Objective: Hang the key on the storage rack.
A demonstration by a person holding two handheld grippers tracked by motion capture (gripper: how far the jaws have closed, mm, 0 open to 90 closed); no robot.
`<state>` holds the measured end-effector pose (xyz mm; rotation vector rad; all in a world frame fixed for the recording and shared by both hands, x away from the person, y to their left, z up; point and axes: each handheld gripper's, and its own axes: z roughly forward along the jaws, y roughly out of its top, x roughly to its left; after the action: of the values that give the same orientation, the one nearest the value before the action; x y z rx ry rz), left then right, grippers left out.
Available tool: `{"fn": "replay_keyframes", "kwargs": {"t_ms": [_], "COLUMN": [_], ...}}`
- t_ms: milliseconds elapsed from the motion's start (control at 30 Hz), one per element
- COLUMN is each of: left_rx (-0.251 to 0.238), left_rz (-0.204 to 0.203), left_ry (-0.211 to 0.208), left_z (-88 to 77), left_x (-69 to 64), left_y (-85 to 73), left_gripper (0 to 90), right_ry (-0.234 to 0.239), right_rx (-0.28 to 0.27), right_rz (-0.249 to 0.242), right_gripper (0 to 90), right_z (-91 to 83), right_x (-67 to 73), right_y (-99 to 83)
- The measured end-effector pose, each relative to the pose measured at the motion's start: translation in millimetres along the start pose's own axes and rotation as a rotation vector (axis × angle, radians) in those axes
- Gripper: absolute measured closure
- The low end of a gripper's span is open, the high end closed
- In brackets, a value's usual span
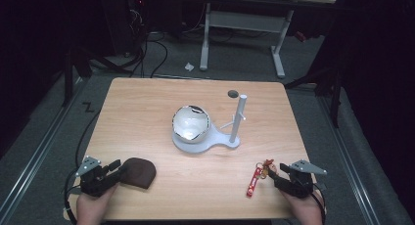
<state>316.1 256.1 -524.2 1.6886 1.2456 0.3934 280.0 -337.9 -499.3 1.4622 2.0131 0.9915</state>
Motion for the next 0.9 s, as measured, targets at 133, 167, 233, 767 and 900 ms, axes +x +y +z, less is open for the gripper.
{"fn": "replay_keyframes", "kwargs": {"t_ms": [133, 167, 233, 767, 900], "left_rx": [0.026, 0.032, 0.037, 0.032, 0.06], "left_rz": [0.122, 0.142, 0.175, 0.228, 0.225], "left_ry": [0.031, 0.035, 0.042, 0.018, -0.001], "left_z": [-0.9, -0.5, -0.3, -2.0, -1.0], "left_x": [-17.2, -20.1, -23.7, -25.2, -27.4], "left_y": [-0.5, -0.4, 0.6, -1.5, -1.0], "left_gripper": [55.3, 54.5, 53.1, 44.1, 42.7], "right_ry": [-0.019, -0.023, -0.029, -0.035, -0.024], "right_rx": [0.022, 0.025, 0.057, 0.333, 0.388], "right_rz": [-0.01, -0.024, -0.015, -0.097, -0.121], "right_gripper": [44.3, 44.6, 45.0, 42.5, 42.1], "right_z": [-1.8, -2.0, -2.0, 9.0, 12.9], "right_x": [-0.2, -0.9, 1.0, 10.7, 12.8], "right_y": [1.1, 1.8, 4.3, 28.3, 35.3]}}
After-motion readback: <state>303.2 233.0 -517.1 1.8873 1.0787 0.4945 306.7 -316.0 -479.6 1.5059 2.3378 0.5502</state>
